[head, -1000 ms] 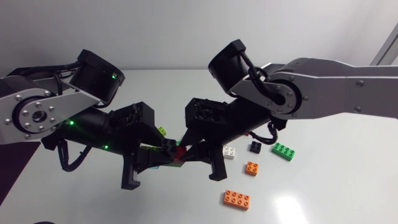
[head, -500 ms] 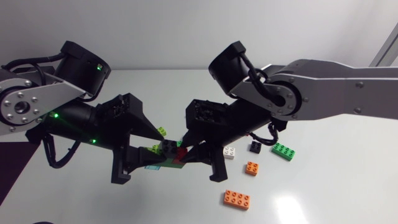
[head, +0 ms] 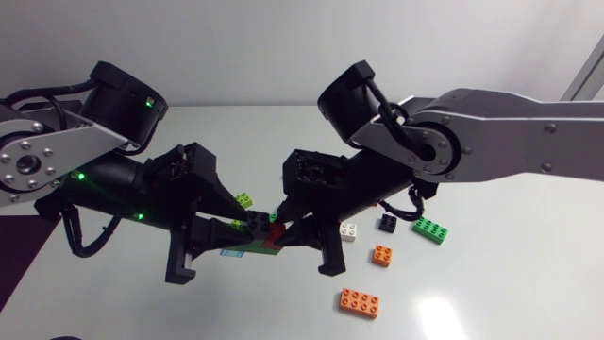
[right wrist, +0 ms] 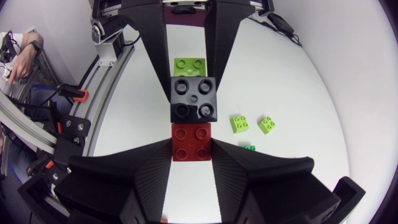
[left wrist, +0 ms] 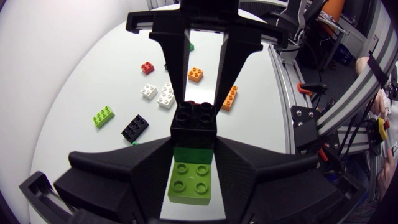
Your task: Separate the duplo bricks
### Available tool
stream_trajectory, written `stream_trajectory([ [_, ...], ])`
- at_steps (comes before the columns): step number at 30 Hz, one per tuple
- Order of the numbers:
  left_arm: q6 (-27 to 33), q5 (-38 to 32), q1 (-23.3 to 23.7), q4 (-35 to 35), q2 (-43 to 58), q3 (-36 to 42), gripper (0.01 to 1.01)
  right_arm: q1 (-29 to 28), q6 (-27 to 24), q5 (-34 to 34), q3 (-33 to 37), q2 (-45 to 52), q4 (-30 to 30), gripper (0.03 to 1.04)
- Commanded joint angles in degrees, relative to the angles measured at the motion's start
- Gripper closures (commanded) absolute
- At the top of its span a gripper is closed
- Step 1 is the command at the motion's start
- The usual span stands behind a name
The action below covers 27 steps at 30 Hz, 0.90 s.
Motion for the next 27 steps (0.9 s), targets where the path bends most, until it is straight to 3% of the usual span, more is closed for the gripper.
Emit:
stream_trajectory([
  [1, 0.9, 0.6, -0.8, 0.6, -0.8, -1.5, 0.666, 1.1, 0.5, -0.6, -1.5, -1.1, -1.0, 0.78],
  [27, 3.0, 0.1, -2.4, 0.9, -2.7, -4.8, 0.697, -0.2, 0.6, -3.6, 0.8, -0.3, -3.9, 0.78],
])
